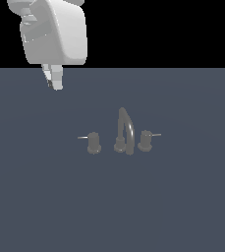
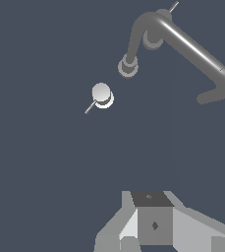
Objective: Turn on the faucet by rotating a designated handle.
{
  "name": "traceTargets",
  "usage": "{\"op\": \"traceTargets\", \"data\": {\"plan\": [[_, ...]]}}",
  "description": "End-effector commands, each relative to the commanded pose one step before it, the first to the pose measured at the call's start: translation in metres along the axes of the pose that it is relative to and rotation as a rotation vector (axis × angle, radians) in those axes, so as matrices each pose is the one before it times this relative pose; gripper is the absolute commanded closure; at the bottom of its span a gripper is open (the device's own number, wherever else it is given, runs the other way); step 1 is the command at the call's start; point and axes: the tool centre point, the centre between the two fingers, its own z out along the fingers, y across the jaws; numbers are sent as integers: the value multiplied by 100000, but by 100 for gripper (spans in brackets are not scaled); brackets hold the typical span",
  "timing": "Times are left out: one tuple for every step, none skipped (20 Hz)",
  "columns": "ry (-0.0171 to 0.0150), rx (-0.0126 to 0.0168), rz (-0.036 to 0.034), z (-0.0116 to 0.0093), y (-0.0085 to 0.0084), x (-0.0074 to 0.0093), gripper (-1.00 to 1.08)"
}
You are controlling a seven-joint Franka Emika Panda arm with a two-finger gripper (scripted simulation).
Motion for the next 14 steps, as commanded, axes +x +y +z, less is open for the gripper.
{"op": "traceTargets", "data": {"plan": [[-82, 194, 4924, 1398, -917, 487, 108], [-23, 28, 1850, 531, -343, 193, 108], [-20, 25, 1823, 524, -338, 191, 108], [-17, 22, 1796, 516, -333, 189, 108], [-15, 19, 1775, 510, -328, 189, 108], [-11, 16, 1755, 504, -324, 188, 108], [-8, 13, 1737, 499, -320, 187, 108], [-4, 9, 1722, 495, -317, 187, 108], [0, 6, 1711, 492, -314, 187, 108], [4, 2, 1704, 490, -312, 188, 108], [8, -2, 1700, 490, -310, 189, 108], [13, -6, 1701, 490, -310, 190, 108], [17, -10, 1707, 492, -310, 192, 108], [22, -14, 1718, 496, -311, 195, 108]]}}
